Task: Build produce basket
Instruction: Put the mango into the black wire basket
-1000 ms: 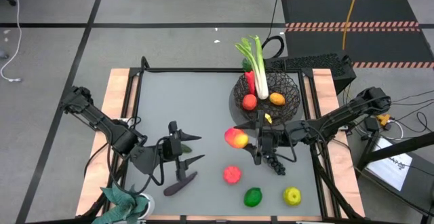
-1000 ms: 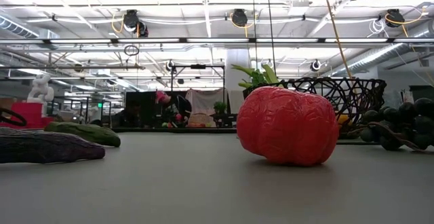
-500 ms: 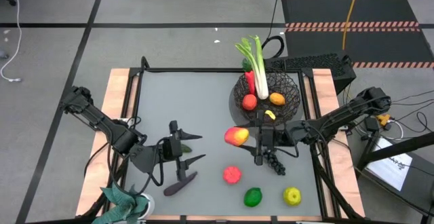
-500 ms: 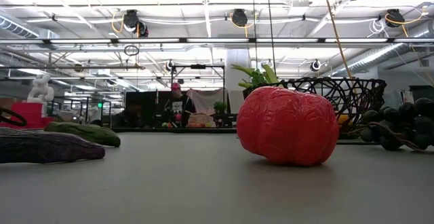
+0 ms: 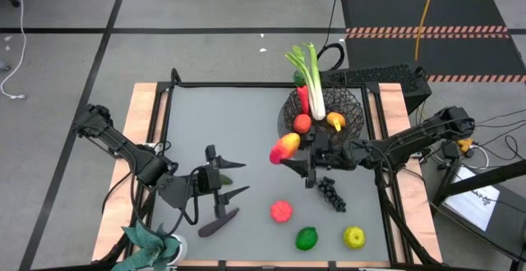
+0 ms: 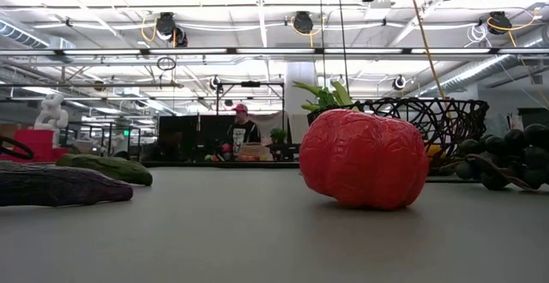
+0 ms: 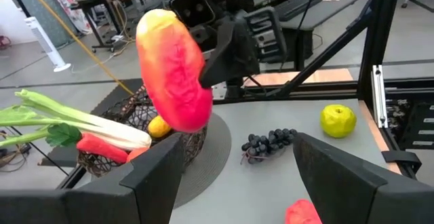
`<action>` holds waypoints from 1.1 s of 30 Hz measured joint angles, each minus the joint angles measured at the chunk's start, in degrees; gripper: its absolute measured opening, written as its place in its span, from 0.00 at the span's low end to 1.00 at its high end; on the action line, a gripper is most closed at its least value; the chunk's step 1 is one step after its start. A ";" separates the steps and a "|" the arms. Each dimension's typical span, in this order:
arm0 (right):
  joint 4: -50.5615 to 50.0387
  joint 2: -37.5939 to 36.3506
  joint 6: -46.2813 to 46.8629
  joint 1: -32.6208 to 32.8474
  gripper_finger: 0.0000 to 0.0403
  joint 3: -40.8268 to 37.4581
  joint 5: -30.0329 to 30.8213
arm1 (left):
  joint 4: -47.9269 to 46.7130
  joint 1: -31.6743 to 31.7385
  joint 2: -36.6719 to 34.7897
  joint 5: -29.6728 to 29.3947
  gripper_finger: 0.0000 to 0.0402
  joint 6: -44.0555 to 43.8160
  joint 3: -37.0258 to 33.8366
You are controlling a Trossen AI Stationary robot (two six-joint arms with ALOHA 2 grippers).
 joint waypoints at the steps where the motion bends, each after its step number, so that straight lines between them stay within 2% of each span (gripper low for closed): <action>1: 0.00 0.00 1.04 0.01 0.65 0.00 0.00 | 0.00 0.02 0.00 0.00 0.69 0.00 0.00; 6: 0.00 0.00 6.06 0.02 0.65 0.00 -0.05 | 0.00 0.01 0.00 0.00 0.69 0.00 0.00; 15: -0.10 0.00 6.12 0.02 0.65 0.00 -0.17 | 0.00 0.02 0.00 0.00 0.69 0.00 0.00; 20: -0.63 0.00 6.11 0.00 0.65 0.00 -3.19 | -0.01 0.02 0.00 0.00 0.69 0.02 0.00; 33: -1.55 0.00 6.53 -0.37 0.65 0.00 -3.11 | -0.02 0.01 0.00 0.00 0.69 0.20 0.00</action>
